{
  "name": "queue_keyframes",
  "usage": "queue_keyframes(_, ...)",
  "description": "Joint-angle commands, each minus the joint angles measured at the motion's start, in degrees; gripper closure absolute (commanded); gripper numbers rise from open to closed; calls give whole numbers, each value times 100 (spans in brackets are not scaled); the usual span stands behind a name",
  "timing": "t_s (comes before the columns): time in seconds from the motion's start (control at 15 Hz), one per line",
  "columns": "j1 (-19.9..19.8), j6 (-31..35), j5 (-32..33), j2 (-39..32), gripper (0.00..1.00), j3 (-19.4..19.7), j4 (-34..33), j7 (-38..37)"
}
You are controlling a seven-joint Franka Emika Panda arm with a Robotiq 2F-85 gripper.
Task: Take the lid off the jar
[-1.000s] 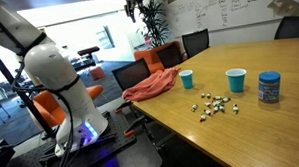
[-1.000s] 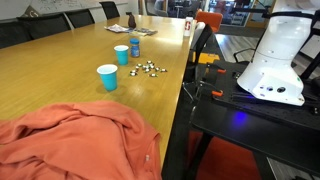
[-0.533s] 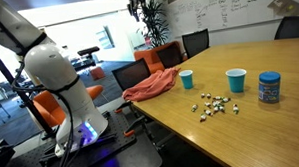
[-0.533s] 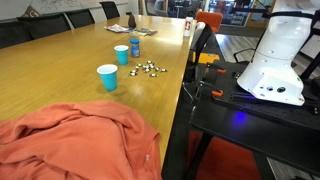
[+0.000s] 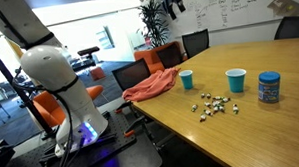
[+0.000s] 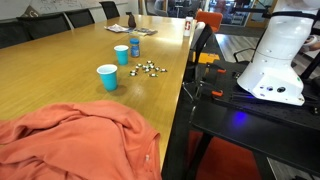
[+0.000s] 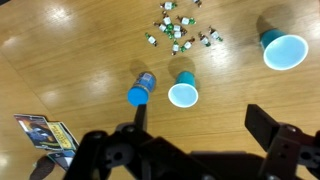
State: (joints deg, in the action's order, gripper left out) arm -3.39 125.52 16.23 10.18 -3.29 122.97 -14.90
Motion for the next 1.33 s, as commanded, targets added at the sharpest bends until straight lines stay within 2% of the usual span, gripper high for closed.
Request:
queue_keyframes(0.0, -218, 497, 521, -1011, 0, 206, -659, -691)
queue_keyframes(0.2, -161, 685, 639, -1672, 0, 495, -1058, -1094)
queue_keyframes(0.27, -105, 503, 559, -1771, 0, 555, -1197, -1018)
queue_keyframes(0.33, -77, 658, 482, -1497, 0, 596, -823, -819)
queue_keyframes(0.8, -35, 809, 427, -2083, 0, 740, -1270, -1047)
queue_keyframes(1.27, -289, 1492, -1524, -3784, 0, 1014, -2322, -1001)
